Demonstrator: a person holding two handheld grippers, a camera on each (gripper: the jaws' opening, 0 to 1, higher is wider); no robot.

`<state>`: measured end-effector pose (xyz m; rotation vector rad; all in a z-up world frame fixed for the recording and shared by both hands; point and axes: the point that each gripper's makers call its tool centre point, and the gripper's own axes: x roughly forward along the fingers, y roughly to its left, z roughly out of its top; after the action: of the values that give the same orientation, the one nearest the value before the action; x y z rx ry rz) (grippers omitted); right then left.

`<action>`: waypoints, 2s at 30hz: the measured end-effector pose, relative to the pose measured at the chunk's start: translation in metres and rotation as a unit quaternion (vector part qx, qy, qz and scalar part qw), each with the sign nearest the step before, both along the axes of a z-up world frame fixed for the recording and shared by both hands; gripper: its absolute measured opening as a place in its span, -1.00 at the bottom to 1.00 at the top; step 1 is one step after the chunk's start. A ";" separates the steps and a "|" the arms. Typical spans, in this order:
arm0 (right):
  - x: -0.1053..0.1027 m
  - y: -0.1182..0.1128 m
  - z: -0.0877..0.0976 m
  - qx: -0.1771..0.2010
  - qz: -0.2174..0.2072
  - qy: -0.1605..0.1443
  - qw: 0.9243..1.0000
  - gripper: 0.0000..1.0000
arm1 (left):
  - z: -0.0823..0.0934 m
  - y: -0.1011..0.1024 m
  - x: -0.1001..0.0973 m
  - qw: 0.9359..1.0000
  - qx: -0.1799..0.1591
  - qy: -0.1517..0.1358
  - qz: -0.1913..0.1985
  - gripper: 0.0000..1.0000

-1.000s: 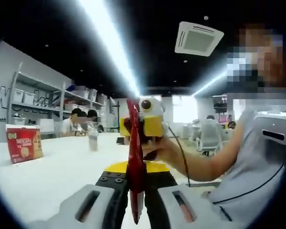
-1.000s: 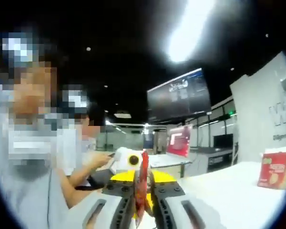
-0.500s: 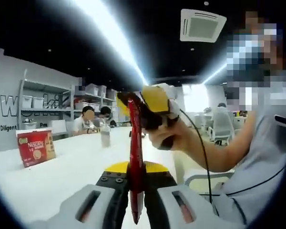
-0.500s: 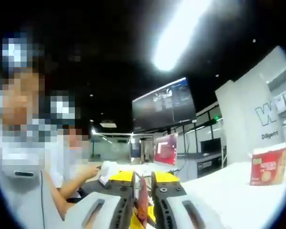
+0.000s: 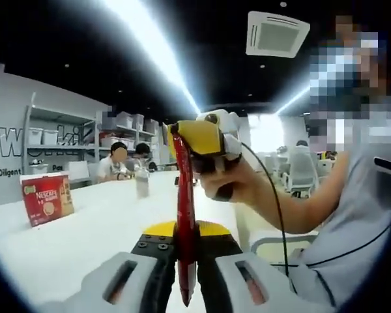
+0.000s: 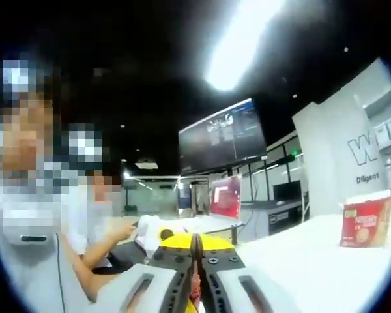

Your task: Tear open the coffee pouch, take out the coffee, and pour the coffee from the pouch into the cup

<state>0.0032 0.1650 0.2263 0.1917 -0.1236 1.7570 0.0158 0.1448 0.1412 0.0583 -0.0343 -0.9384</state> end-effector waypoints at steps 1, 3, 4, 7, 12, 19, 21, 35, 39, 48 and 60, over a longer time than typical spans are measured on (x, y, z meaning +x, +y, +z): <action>0.002 0.000 -0.001 -0.003 -0.007 -0.008 1.000 -0.96 | -0.001 -0.002 -0.001 1.000 -0.007 0.006 -0.009 -0.73; 0.015 0.000 0.000 -0.007 -0.041 -0.023 0.999 -0.97 | -0.001 0.000 0.002 1.000 -0.012 0.010 -0.006 -0.66; 0.025 -0.002 0.000 -0.010 -0.065 -0.028 0.997 -0.97 | 0.001 0.006 0.008 1.000 -0.016 0.005 0.015 -0.55; 0.058 -0.010 -0.006 -0.042 -0.167 -0.081 0.982 -0.97 | 0.008 0.024 0.022 0.998 -0.031 -0.011 0.062 -0.23; 0.014 -0.012 -0.012 -0.040 -0.039 0.028 0.998 -0.97 | 0.015 0.045 0.016 0.997 -0.029 -0.005 0.073 -0.26; 0.023 -0.015 -0.016 -0.051 -0.067 0.006 0.996 -0.97 | 0.059 0.071 -0.009 0.990 -0.119 -0.040 0.060 -0.42; 0.049 -0.019 -0.018 -0.057 -0.122 -0.014 0.991 -0.97 | 0.063 0.080 -0.009 0.988 -0.133 -0.045 0.072 -0.30; 0.076 -0.026 -0.007 -0.037 -0.178 -0.036 0.983 -0.98 | 0.066 0.085 0.012 0.989 -0.013 -0.045 0.138 -0.32; 0.114 -0.033 -0.022 -0.083 -0.299 -0.104 0.945 -0.98 | 0.063 0.079 0.015 0.990 0.012 -0.031 0.138 -0.22; 0.087 -0.010 -0.020 -0.042 -0.220 -0.038 0.974 -0.98 | 0.050 0.081 0.006 0.986 0.026 -0.030 0.161 -0.28; 0.119 -0.011 0.001 -0.071 -0.258 -0.055 0.962 -0.98 | 0.061 0.081 -0.010 0.987 0.011 -0.038 0.158 -0.36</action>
<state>0.1224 0.1542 0.2273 -0.0439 -0.1164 1.2487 0.0062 0.2262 0.2026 0.1166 -0.0824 -0.6181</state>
